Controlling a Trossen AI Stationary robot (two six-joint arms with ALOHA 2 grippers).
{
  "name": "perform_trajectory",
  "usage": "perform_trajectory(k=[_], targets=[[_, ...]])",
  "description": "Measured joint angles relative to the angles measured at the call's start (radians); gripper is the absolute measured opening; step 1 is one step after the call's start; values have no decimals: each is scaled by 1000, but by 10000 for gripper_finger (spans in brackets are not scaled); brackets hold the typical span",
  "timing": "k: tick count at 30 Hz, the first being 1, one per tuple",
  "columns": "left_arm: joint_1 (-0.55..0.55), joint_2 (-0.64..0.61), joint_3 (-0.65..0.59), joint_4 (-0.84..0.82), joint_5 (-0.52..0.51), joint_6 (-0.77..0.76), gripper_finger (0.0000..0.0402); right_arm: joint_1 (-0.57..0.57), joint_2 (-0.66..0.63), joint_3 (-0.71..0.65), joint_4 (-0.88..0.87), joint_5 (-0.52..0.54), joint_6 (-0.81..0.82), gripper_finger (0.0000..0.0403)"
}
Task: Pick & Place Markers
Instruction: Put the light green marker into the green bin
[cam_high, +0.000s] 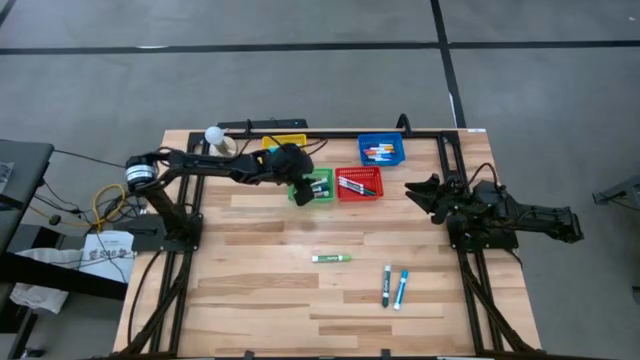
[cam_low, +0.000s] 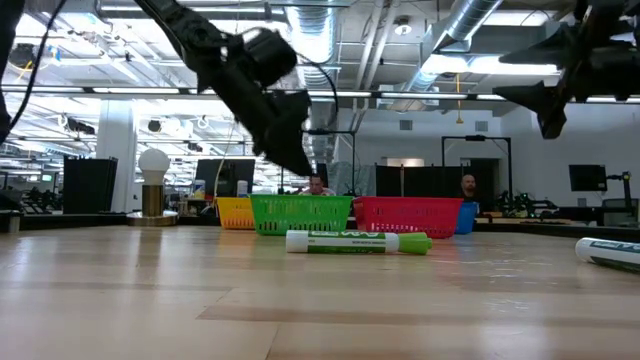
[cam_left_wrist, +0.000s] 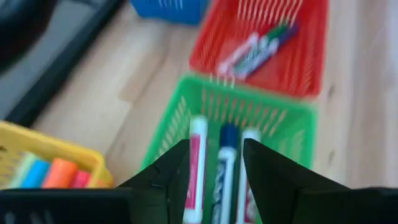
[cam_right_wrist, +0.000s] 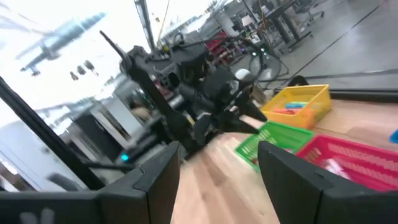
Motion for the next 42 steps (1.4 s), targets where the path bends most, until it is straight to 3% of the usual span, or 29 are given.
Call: perform_trajectory(k=[8,15,24,30,42], targets=[[-72,-181,0,19,51,-106,148,0,0,0,52,1,62,205],[-294,-231,0,64,67,-106,147,0,0,0,49,1,62,205],[-519,-113,0,158,-118,-257,148,0,0,0,47,1,62,205],[-565,26,46,197,-120,-349,147,0,0,0,46,1,62,205],[-561,227,124,186,-35,-365,148,0,0,0,46,0,62,205]])
